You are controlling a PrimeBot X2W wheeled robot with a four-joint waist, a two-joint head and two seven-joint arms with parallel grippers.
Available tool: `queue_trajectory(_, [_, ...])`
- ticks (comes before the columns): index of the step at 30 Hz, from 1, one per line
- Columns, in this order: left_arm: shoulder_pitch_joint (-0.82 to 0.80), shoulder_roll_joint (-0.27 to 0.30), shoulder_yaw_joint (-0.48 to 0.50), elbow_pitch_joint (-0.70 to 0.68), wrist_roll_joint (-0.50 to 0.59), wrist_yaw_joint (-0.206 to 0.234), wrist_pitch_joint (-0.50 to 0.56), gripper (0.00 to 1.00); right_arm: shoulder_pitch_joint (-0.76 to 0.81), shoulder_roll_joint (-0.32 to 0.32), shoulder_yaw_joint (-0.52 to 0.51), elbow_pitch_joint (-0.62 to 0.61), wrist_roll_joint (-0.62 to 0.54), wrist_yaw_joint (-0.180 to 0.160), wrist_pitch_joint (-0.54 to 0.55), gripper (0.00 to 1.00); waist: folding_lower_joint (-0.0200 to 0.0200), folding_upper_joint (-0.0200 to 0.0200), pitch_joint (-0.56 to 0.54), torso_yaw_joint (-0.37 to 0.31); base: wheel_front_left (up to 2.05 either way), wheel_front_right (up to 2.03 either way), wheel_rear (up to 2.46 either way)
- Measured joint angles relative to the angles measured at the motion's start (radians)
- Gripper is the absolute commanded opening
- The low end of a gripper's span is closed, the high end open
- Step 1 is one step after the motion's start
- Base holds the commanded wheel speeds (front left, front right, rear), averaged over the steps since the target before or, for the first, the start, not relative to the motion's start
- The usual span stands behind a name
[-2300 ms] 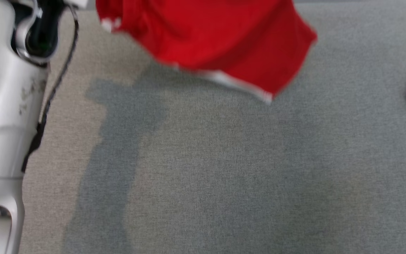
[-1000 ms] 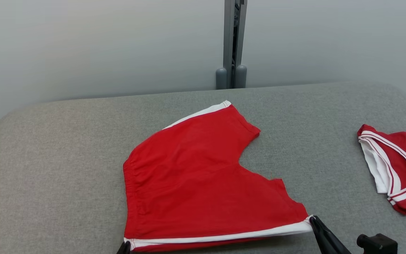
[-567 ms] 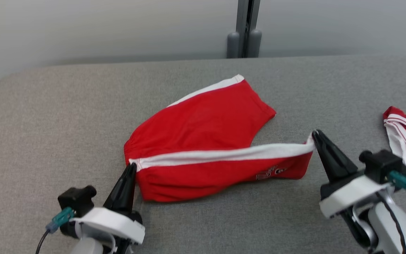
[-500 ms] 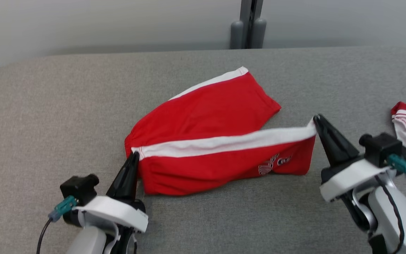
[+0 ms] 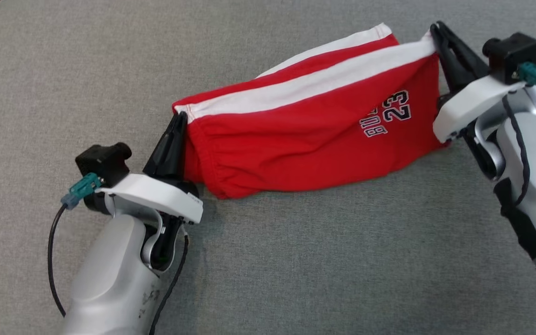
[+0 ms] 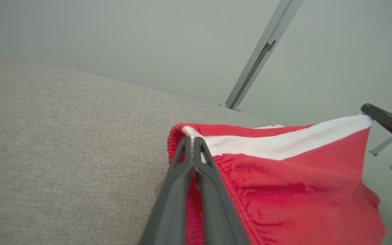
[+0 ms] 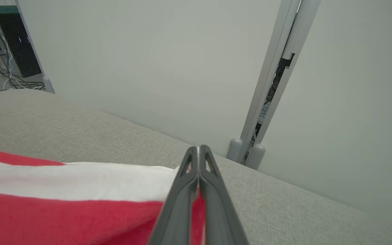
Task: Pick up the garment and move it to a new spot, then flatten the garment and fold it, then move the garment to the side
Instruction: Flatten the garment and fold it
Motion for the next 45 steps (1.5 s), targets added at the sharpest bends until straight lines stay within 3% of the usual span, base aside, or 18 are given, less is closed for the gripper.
queue_trajectory(14, [-0.163,-0.002,-0.106,0.025,-0.056,0.054,0.000,0.00,-0.273,0.019,-0.003,0.293,-0.081,0.000,-0.012,0.00,0.0000,0.0000,0.129,0.074,0.00,0.00,0.00])
queue_trajectory(15, [-0.165,-0.002,-0.109,0.025,-0.058,0.059,0.000,0.00,-0.280,0.023,-0.015,0.311,-0.081,0.000,-0.012,0.22,0.0000,0.0000,0.134,0.076,0.00,0.00,0.00])
queue_trajectory(16, [-0.168,-0.002,-0.112,0.025,-0.058,0.063,0.000,0.19,-0.285,0.027,-0.024,0.323,-0.081,0.000,-0.012,0.62,0.0000,0.0000,0.138,0.078,0.00,0.00,0.00])
queue_trajectory(17, [-0.172,-0.002,-0.114,0.024,-0.060,0.065,0.000,0.55,-0.288,0.030,-0.032,0.328,-0.080,0.000,-0.012,1.00,0.0000,0.0000,0.140,0.079,0.00,0.00,0.00])
queue_trajectory(18, [-0.175,-0.002,-0.116,0.023,-0.060,0.072,0.000,1.00,-0.291,0.033,-0.038,0.328,-0.080,0.000,-0.012,1.00,0.0000,0.0000,0.142,0.079,0.00,0.00,0.00])
queue_trajectory(26, [-0.149,-0.002,-0.079,0.008,-0.019,0.102,0.000,1.00,-0.264,0.049,-0.069,0.275,-0.034,0.000,-0.014,1.00,0.0000,0.0000,0.122,0.061,0.00,0.00,0.00])
queue_trajectory(32, [-0.055,-0.002,-0.023,-0.031,0.009,0.096,0.000,1.00,-0.148,0.057,-0.041,0.263,0.113,0.000,-0.011,1.00,0.0000,0.0000,0.079,0.048,0.00,0.00,0.00])
queue_trajectory(43, [0.058,-0.002,0.012,-0.060,0.019,0.078,0.000,1.00,-0.014,0.018,0.094,0.248,0.337,0.000,0.221,1.00,0.0000,0.0000,0.022,0.044,0.00,0.00,0.00])
queue_trajectory(44, [0.059,-0.002,0.011,-0.059,0.025,0.078,0.000,1.00,-0.009,0.016,0.105,0.243,0.354,0.000,0.236,0.48,0.0000,0.0000,0.018,0.046,0.00,0.00,0.00])
queue_trajectory(45, [0.060,-0.002,0.011,-0.059,0.026,0.077,0.000,1.00,-0.002,0.014,0.117,0.236,0.363,0.000,0.249,0.24,0.0000,0.0000,0.015,0.047,0.00,0.00,0.00])
